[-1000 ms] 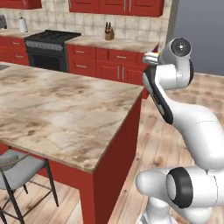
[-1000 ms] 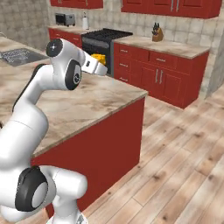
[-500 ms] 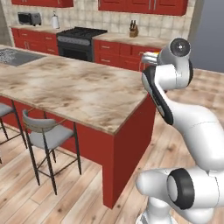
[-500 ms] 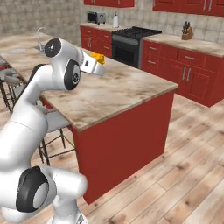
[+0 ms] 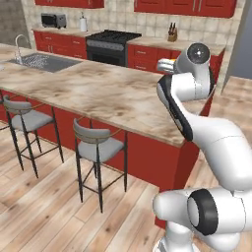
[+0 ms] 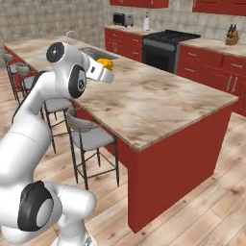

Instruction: Take the cheese, fish, and tomato from the fridge and place them on the plate on the dining counter to create an appetizer plate.

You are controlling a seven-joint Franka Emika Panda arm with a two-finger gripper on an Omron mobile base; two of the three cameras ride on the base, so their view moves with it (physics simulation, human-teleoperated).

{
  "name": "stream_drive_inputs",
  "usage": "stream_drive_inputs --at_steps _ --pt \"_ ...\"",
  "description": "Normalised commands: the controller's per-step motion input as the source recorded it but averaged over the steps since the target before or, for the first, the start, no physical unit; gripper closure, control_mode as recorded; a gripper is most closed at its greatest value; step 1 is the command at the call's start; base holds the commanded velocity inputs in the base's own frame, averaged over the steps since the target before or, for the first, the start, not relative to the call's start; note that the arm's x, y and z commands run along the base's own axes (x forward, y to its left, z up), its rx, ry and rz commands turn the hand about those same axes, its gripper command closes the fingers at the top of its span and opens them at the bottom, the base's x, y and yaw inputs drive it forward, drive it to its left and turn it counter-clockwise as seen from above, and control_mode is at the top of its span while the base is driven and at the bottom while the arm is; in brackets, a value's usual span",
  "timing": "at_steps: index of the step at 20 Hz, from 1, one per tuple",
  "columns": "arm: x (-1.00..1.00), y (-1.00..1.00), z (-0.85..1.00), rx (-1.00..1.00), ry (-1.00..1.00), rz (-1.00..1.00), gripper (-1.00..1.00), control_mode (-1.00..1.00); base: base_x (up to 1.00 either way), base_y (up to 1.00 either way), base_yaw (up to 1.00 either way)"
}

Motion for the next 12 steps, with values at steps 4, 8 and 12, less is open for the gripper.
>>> stream_drive_inputs --at_steps 4,8,12 --pt "0.00 0.00 0.00 0.00 0.00 0.00 1.00 1.00 0.18 1.00 0.02" --pt "0.00 0.00 0.00 0.00 0.00 0.00 1.00 1.00 0.29 1.00 0.00" --pt "0.00 0.00 0.00 0.00 0.00 0.00 1.00 1.00 0.62 1.00 0.00"
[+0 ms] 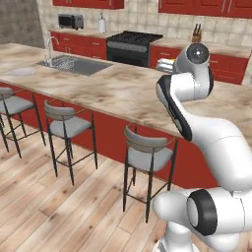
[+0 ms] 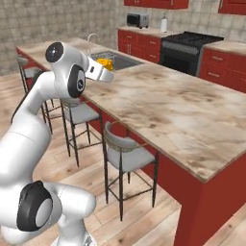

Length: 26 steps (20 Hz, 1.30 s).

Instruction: Take the cheese, fish, and tomato from the fridge and place them on the plate on the dining counter to create an appetizer plate.

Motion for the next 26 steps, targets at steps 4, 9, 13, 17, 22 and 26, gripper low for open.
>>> stream_drive_inputs --at_steps 4,9,13,17,22,26 --pt "0.00 0.00 0.00 0.00 0.00 0.00 1.00 1.00 0.88 1.00 0.00" --pt "0.00 0.00 0.00 0.00 0.00 0.00 1.00 1.00 0.89 1.00 0.00" --pt "0.00 0.00 0.00 0.00 0.00 0.00 1.00 1.00 0.74 1.00 -0.02" --pt "0.00 0.00 0.00 0.00 0.00 0.00 1.00 1.00 0.73 1.00 -0.09" --pt "0.00 0.00 0.00 0.00 0.00 0.00 1.00 1.00 0.74 1.00 -0.17" --pt "0.00 0.00 0.00 0.00 0.00 0.00 1.00 1.00 0.77 1.00 -0.21"
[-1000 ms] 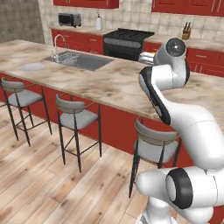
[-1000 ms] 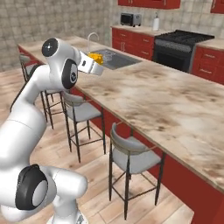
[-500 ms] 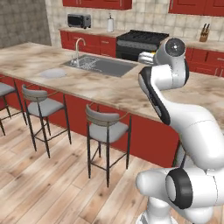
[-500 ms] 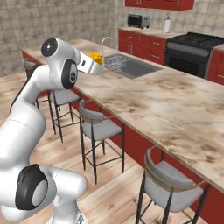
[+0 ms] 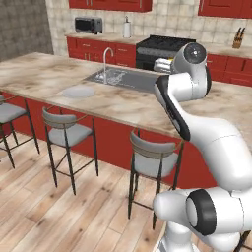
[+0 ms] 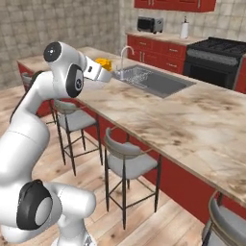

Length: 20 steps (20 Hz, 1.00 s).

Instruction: Take the cheese, fish, and tomato from the fridge and place them on the plate on the dining counter to create an appetizer plate.

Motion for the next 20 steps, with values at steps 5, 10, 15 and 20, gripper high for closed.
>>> stream_drive_inputs --at_steps 5,10,15,20 --pt "0.00 0.00 0.00 0.00 0.00 0.00 1.00 1.00 0.87 1.00 -0.24" --pt "0.00 0.00 0.00 0.00 0.00 0.00 1.00 1.00 0.93 1.00 -0.26" --pt "0.00 0.00 0.00 0.00 0.00 0.00 1.00 1.00 0.87 1.00 -0.28" --pt "0.00 0.00 0.00 0.00 0.00 0.00 1.00 1.00 0.75 1.00 -0.27"
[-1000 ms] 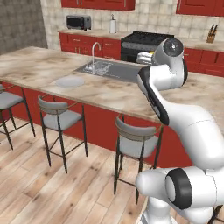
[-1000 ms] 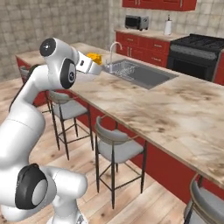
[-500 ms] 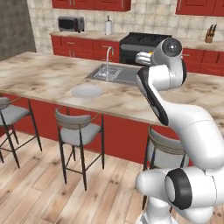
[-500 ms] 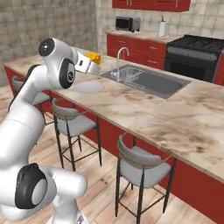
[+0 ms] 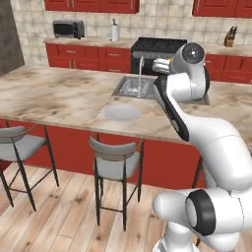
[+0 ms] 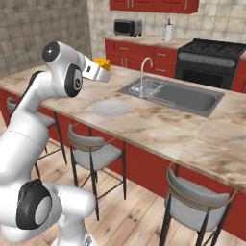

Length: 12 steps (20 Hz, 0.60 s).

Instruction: Take the cheese, fish, and tomato from the fridge and place them on the plate on the dining counter to create an appetizer plate.

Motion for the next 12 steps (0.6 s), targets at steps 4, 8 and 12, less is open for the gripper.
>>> stream_drive_inputs --at_steps 4,8,12 --pt "0.00 0.00 0.00 0.00 0.00 0.00 1.00 1.00 0.61 0.98 -0.22" --pt "0.00 0.00 0.00 0.00 0.00 0.00 1.00 1.00 0.55 0.68 -0.16" --pt "0.00 0.00 0.00 0.00 0.00 0.00 1.00 1.00 0.34 0.13 -0.09"
